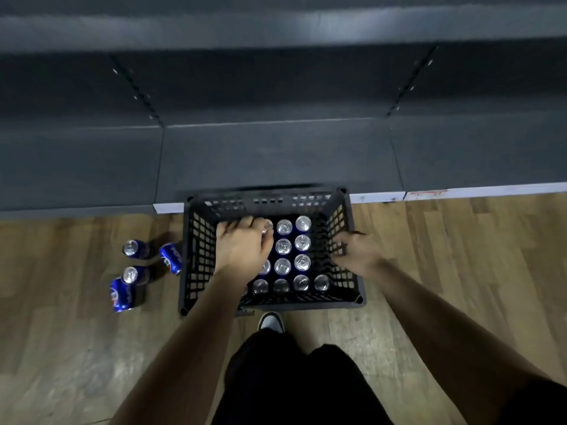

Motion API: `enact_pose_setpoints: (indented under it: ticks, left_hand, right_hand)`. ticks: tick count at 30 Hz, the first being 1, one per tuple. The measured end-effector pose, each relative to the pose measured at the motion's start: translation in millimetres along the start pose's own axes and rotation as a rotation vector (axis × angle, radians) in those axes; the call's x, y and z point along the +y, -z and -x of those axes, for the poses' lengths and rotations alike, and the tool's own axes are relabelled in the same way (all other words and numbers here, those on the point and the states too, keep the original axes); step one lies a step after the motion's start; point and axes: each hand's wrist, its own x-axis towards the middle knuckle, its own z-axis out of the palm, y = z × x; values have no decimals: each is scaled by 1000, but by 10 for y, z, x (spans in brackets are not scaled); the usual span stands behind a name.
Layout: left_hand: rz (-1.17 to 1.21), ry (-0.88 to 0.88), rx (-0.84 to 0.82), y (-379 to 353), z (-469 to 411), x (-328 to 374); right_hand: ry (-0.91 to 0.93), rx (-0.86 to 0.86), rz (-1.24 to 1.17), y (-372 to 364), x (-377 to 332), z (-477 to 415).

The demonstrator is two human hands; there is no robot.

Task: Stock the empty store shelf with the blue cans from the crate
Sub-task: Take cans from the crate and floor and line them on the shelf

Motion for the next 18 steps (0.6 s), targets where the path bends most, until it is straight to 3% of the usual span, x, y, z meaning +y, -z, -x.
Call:
enact_pose_setpoints:
  ticks: [8, 15, 18]
  left_hand:
    - [-30, -19, -79, -1598, 133, -295]
    - [-30, -21, -52, -2322, 139, -468]
    - [-45, -18, -35, -2464, 143, -516]
  right_hand:
    - [-85, -181, 37, -1299, 729, -965]
    - [-9, -179, 268, -1816, 978, -1459]
    - [-44, -269, 312, -1916, 1052, -1565]
